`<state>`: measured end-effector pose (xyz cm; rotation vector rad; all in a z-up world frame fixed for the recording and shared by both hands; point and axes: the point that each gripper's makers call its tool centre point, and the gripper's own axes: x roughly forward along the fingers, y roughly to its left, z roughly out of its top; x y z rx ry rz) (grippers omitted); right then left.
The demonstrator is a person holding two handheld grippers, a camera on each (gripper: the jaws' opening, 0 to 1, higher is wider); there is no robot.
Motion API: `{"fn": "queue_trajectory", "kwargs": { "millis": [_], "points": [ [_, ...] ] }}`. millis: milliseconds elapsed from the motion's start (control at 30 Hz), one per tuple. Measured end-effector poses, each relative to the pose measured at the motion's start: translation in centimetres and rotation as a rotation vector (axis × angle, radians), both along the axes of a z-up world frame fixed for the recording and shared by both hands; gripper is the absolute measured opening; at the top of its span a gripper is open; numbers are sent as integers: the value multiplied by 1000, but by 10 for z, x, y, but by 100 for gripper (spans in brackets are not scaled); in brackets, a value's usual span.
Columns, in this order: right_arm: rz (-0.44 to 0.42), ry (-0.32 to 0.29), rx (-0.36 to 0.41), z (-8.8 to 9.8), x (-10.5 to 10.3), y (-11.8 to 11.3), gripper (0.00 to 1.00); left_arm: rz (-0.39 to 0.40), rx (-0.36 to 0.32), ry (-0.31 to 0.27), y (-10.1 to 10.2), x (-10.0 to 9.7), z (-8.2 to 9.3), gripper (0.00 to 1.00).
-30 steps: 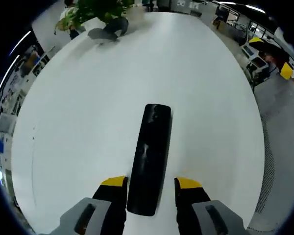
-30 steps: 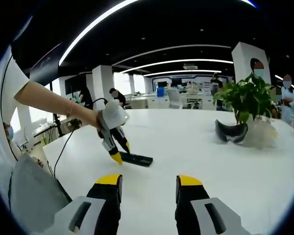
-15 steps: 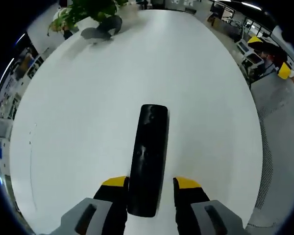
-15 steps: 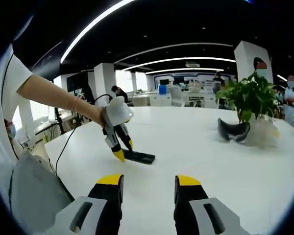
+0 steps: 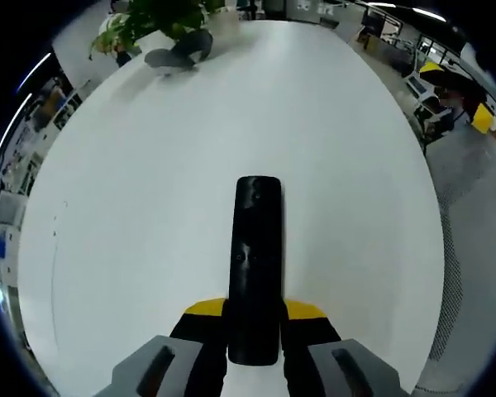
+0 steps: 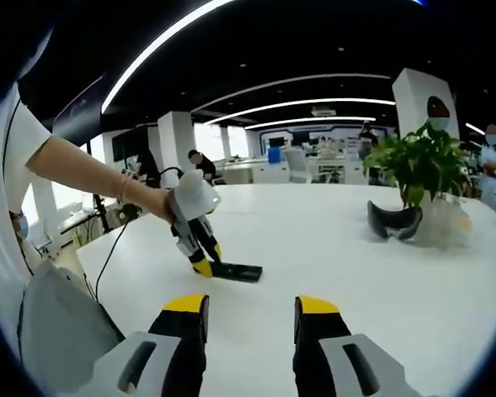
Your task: Press the specified remote control buttons in sequence, fully releasing each button before pressing the next.
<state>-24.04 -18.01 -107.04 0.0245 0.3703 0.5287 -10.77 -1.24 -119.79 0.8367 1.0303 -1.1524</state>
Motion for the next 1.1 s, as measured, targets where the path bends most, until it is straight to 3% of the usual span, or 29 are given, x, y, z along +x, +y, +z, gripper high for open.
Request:
{"fn": "queue_trajectory", "kwargs": {
  "millis": [600,933,1100],
  "points": [
    [24,30,-32,-7,-2,3,37,-135,34,-4,-4,-59,2,23],
    [48,34,-27,-7,-4,8,36,-144,29,-4,-7,-86,2,23],
    [52,39,-35,-9,-5,8,36,-156,61,0,-9,-100,2,23]
  ]
}}
